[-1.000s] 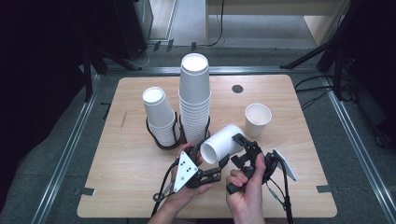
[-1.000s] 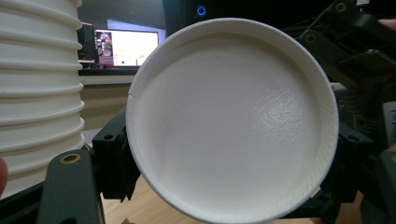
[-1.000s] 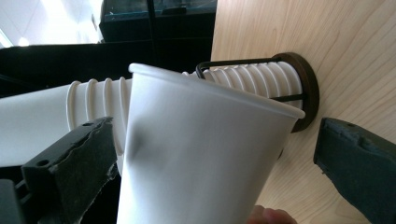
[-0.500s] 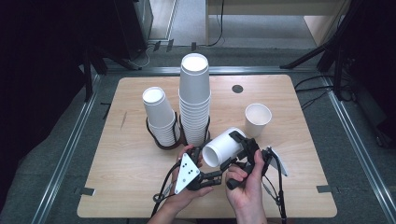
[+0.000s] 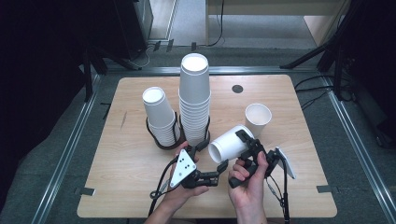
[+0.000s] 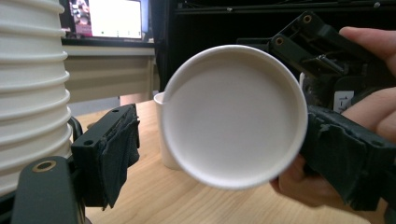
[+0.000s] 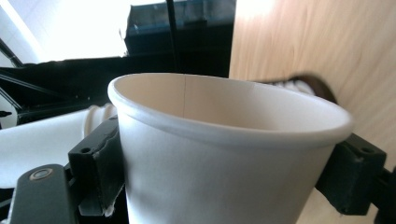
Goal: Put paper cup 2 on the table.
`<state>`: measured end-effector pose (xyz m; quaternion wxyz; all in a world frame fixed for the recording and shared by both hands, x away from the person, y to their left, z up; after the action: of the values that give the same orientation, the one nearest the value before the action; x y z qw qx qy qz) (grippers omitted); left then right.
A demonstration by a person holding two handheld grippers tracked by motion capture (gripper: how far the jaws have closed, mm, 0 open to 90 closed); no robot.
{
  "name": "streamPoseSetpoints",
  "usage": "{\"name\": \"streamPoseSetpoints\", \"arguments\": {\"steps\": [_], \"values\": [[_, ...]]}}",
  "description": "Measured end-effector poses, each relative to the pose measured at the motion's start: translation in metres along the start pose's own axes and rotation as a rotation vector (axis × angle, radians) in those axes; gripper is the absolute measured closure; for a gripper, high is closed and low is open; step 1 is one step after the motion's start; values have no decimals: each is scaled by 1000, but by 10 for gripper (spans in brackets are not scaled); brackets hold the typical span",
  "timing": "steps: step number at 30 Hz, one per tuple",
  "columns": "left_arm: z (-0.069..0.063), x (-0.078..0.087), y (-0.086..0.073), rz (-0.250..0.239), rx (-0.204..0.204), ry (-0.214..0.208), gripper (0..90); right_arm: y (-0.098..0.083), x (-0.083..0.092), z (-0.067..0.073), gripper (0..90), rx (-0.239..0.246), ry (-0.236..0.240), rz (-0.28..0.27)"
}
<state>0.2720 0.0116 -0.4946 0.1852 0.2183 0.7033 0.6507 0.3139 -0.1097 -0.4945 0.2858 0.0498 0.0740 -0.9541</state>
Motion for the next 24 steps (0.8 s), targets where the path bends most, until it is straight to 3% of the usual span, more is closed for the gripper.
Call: {"name": "streamPoseSetpoints", "arguments": {"steps": [3,4,5,6,7,9,10,11,12,14,15,17,18,19,20,21,22,23,24], "values": [[3,1,0,12,8,6,126,6,3,6,153,65,-7,-29],[3,1,0,12,8,6,125,6,3,6,153,65,-7,-29],[5,2,0,17,18,5,126,10,6,11,154,146,-4,-49],[5,2,0,17,18,5,126,13,7,13,155,195,-9,-61],[5,3,0,19,19,7,126,13,7,13,155,195,-9,-61],[6,4,0,20,22,5,126,16,10,16,155,279,-18,-80],[7,5,0,22,22,5,126,17,11,18,155,326,-25,-86],[7,5,1,20,26,4,126,20,13,21,155,419,-33,-103],[7,6,1,21,27,3,126,20,13,21,155,419,-33,-103],[7,8,2,17,32,5,126,22,15,25,155,517,-44,-124],[8,9,2,18,30,5,126,24,16,28,154,620,-56,-144],[10,10,2,24,36,6,126,23,16,32,152,708,-68,-149],[10,10,2,24,36,6,126,23,16,32,152,708,-68,-149],[12,11,2,33,51,3,126,23,15,33,152,739,-74,-151],[13,12,2,40,60,3,126,22,14,35,151,795,-83,-152],[14,12,2,43,65,6,127,20,13,40,151,913,-102,-160],[16,13,2,46,66,10,127,20,13,40,151,913,-102,-160],[17,15,2,49,66,13,127,18,12,41,150,961,-109,-158],[20,17,2,53,74,20,127,14,10,44,148,1048,-118,-148]]}}
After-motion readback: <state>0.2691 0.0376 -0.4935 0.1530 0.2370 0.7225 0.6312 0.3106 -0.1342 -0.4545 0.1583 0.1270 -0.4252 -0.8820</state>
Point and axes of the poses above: each handheld gripper's, and its own axes: x roughly backward along the jaws, y roughly out of its top, z roughly to its left, the point moved 8 cm from there along -x, roughly forward along the jaws, and after that the axes turned 14 degrees about y, right-handed, at the moved point
